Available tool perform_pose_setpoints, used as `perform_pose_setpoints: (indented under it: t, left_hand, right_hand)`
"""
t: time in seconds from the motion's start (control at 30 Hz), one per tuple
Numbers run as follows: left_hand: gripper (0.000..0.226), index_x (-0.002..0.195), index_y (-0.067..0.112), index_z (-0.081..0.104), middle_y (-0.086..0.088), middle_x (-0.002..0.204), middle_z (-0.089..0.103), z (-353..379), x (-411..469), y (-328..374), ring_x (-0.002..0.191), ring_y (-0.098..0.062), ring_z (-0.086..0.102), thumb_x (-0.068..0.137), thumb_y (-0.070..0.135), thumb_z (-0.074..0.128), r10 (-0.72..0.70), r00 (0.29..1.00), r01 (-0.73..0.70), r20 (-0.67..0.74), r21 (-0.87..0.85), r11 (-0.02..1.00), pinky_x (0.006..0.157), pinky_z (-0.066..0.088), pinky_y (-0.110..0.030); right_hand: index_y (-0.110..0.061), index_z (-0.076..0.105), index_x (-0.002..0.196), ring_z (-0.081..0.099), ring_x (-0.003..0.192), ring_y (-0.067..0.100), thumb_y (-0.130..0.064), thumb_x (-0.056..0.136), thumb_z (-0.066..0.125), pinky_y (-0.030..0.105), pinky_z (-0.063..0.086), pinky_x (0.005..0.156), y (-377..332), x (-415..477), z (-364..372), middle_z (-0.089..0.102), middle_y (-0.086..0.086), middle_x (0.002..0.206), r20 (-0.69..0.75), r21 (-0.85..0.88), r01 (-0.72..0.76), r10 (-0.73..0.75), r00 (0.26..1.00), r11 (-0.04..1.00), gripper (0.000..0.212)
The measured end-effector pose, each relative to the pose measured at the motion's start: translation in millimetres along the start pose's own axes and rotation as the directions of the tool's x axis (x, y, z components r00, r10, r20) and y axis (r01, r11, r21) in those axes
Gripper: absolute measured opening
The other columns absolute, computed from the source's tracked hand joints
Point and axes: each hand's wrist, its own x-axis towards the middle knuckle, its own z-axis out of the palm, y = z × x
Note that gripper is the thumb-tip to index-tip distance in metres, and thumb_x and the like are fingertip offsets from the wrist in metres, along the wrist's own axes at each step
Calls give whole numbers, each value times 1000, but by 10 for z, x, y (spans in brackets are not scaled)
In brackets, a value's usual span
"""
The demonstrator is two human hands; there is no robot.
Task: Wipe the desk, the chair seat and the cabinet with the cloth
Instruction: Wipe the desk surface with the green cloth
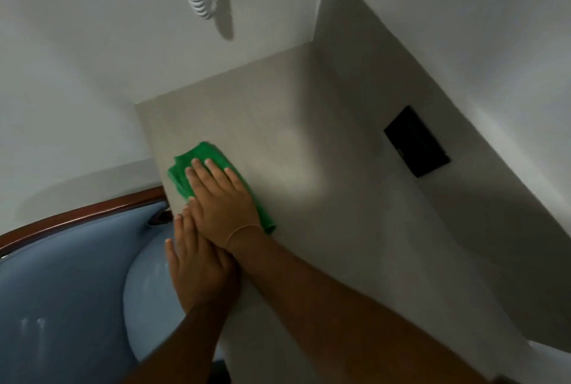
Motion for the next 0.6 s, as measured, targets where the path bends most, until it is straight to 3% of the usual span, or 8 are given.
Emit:
perform_pose_setpoints:
  t: [0.17, 0.43, 0.5, 0.6]
  left_hand:
    - [75, 176, 8, 25, -13, 186, 21, 56, -18, 48, 175, -31, 13, 105, 34, 24, -3, 1000, 5, -30, 47, 999, 142, 6, -54]
    - [75, 178, 11, 14, -9, 188, 10, 32, -15, 127, 176, -27, 2, 108, 36, 20, 23, 1000, -22, -8, 68, 997, 142, -2, -48]
    - [74, 179, 11, 12, -8, 189, 8, 43, -34, 105, 176, -27, 1, 109, 36, 20, 30, 1000, -30, -6, 77, 997, 143, -1, -49]
    - [74, 179, 11, 11, -9, 189, 7, 56, -60, 62, 176, -28, 0, 110, 35, 20, 27, 1000, -27, -5, 83, 996, 143, 0, -50]
  right_hand:
    - [-26, 33, 164, 25, 160, 14, -47, 109, 32, 37, 16, 129, 598, -121, -175, 27, -4, 173, -31, -32, -30, 29, 999, 999, 59]
    - [-15, 25, 166, 22, 161, 26, -40, 111, 31, 48, 20, 130, 2607, -731, -795, 22, 6, 174, -72, -39, -436, 433, 898, 899, 61]
    - [-16, 20, 167, 17, 162, 26, -42, 111, 26, 49, 16, 132, 2659, -993, -786, 18, 5, 175, -50, -45, -468, 465, 884, 883, 63]
    - [-15, 19, 168, 16, 162, 26, -42, 111, 27, 48, 18, 131, 2149, -1367, -620, 17, 5, 176, -52, -89, -519, 517, 855, 850, 64]
